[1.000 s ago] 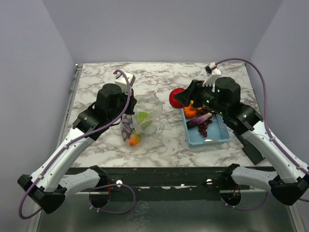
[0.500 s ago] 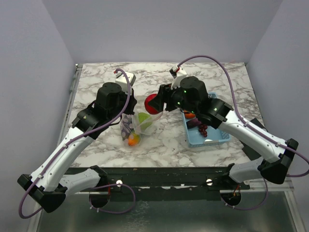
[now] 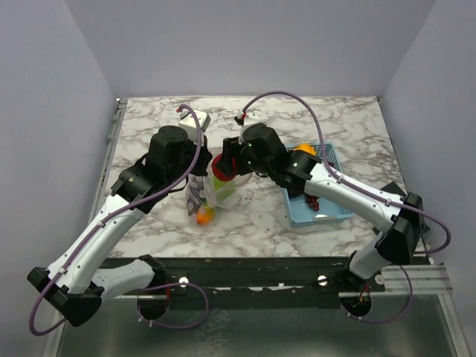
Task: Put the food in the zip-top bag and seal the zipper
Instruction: Place the fake vegetable in the zipper food storage bag.
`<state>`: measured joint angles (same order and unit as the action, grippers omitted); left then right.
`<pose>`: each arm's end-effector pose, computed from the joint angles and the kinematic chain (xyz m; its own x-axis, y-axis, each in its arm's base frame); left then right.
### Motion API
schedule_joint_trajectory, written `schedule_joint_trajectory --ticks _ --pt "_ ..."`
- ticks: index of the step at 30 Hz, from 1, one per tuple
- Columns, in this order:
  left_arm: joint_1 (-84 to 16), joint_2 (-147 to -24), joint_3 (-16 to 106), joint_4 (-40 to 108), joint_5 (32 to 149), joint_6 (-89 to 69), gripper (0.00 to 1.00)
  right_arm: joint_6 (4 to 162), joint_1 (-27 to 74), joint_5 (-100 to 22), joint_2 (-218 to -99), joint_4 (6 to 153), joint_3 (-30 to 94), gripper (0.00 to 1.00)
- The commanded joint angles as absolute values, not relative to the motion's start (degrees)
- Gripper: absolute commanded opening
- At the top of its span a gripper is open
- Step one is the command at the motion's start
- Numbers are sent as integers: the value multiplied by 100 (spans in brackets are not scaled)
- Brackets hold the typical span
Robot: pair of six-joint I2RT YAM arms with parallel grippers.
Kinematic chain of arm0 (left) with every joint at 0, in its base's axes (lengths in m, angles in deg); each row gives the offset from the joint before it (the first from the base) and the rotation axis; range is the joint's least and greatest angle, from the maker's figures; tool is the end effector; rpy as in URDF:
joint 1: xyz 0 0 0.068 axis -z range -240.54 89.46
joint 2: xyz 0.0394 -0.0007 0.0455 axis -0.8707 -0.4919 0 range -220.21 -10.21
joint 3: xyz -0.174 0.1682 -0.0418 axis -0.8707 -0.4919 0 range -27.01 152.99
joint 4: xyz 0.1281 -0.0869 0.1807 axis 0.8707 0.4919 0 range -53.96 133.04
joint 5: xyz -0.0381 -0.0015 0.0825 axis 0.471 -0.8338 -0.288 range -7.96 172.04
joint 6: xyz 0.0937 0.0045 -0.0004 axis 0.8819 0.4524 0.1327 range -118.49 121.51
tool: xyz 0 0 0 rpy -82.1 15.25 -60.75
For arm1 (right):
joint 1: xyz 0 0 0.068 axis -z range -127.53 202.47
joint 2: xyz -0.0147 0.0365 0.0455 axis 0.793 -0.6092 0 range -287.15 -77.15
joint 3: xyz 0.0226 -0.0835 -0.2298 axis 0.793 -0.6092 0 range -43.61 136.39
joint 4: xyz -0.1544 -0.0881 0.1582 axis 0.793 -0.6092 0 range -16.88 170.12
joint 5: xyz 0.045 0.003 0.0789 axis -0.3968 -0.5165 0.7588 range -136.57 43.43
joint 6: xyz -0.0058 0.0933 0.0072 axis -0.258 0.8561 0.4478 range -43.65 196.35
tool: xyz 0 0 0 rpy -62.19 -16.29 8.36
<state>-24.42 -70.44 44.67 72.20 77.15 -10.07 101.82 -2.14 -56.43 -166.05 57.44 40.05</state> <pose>0.2063 -0.1416 0.3544 -0.4360 0.0707 -0.8971 0.4463 0.8827 -0.1474 0.2312 0.3005 0.3152 -0.5525 -0.0460 -0.8322 -0.5292 0.7907 0.3076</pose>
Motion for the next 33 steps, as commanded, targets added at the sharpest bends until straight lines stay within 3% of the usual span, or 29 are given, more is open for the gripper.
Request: schedule_joint_trajectory --ticks 1,6,10,15,24,33 --pt "-2424 -7037 4658 7251 7895 -1059 0 10273 -264 -5902 -16873 6052 4323 23" --pt "-2424 -7006 4647 7277 7887 -1048 0 10396 -264 -5689 -17118 6088 4504 47" --pt "-2415 -6993 4663 7319 7866 -1015 0 10452 -264 -5483 -17167 6100 4537 79" --pt "-2419 -6989 4695 7348 7837 -973 0 10464 -264 -5405 -17032 6157 4423 97" --pt "-2413 -6962 4752 7387 7740 -967 0 10457 -264 -5477 -16526 6059 4178 99" --pt "-2415 -6928 4735 7393 7720 -1005 0 10560 -264 -5824 -15833 5746 3846 93"
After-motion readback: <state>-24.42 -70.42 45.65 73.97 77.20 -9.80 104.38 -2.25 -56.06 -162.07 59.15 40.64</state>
